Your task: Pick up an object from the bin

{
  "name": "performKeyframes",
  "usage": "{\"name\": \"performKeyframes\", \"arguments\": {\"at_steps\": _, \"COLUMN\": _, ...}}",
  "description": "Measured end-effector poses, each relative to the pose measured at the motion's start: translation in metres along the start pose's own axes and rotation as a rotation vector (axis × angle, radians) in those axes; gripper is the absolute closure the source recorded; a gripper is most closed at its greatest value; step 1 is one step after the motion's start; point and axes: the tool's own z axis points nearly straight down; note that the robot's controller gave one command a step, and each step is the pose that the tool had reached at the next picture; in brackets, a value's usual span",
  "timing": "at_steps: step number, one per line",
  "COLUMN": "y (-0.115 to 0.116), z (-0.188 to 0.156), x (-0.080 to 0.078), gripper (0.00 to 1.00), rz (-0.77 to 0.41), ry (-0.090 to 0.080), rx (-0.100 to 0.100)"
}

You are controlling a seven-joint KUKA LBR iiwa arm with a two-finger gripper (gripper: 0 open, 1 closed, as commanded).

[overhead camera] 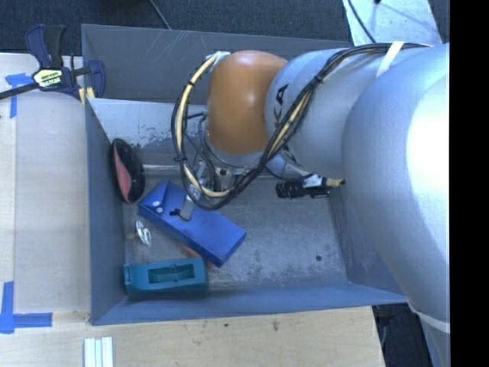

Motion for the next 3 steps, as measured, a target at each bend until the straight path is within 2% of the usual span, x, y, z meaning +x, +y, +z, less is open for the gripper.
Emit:
{"name": "performKeyframes", "arguments": {"at_steps": 1, "y": -0.001, "z": 0.049, "x": 0.017, "gripper": 0.00, "rz": 0.176, "ry": -0.001, "rx": -0.004}}
{"name": "performKeyframes", "arguments": {"at_steps": 2, "y": -0.016, "z": 0.067, "x": 0.018, "gripper": 1.00, "rz": 0.176, "ry": -0.001, "rx": -0.009}}
{"name": "performKeyframes", "arguments": {"at_steps": 3, "y": -0.016, "z": 0.067, "x": 0.018, "gripper": 1.00, "rz": 0.176, "ry": -0.001, "rx": -0.009}}
